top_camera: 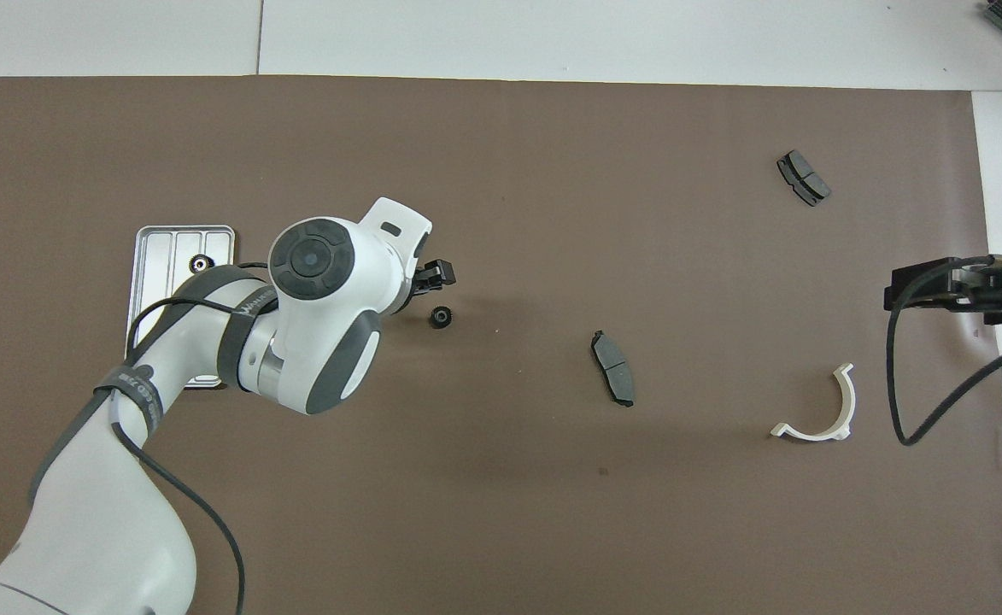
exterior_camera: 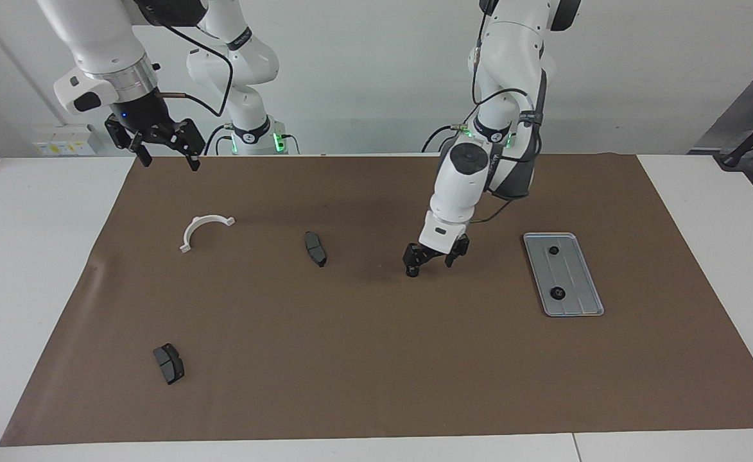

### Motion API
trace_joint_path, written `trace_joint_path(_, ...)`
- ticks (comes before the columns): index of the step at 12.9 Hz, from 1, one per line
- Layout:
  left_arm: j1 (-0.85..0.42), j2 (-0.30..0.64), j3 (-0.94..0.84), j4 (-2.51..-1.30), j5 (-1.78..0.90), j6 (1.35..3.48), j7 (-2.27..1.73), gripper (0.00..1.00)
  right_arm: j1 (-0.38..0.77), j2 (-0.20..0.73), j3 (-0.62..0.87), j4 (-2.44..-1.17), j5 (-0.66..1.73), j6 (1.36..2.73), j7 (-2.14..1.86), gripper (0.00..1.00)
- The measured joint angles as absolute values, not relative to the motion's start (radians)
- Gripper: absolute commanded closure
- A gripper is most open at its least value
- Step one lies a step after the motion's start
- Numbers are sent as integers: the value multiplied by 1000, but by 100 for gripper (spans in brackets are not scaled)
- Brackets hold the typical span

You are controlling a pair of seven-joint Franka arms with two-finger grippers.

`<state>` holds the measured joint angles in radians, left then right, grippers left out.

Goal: Place bearing gear from tray to pile
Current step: 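Carry the bearing with the left gripper to the table center and release, then return the left gripper to the tray while the right gripper reaches the bearing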

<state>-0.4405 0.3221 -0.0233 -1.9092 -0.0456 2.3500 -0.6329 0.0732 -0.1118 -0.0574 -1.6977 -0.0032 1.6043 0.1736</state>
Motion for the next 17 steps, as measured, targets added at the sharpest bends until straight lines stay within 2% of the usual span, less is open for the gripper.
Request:
trace_joint_path(4, -205, 315, -17, -1873, -45, 2276, -319, 0, 73, -112, -57, -1698, -3, 1604, 174, 0)
trace_joint_path(8, -34, 315, -17, -1871, -45, 2281, -54, 0, 73, -112, -57, -1698, -3, 1604, 174, 0)
trace_joint_path(12, -4, 320, -16, -1879, -45, 2299, -27, 0, 73, -112, -57, -1698, -3, 1604, 174, 0)
trace_joint_path(14, 1, 324, -16, -1909, -45, 2327, -45, 8, 73, -112, -57, -1698, -3, 1604, 174, 0)
trace_joint_path(17, 3, 326, -18, -1957, -45, 2368, -136, 13, 73, -112, -57, -1698, -3, 1604, 174, 0)
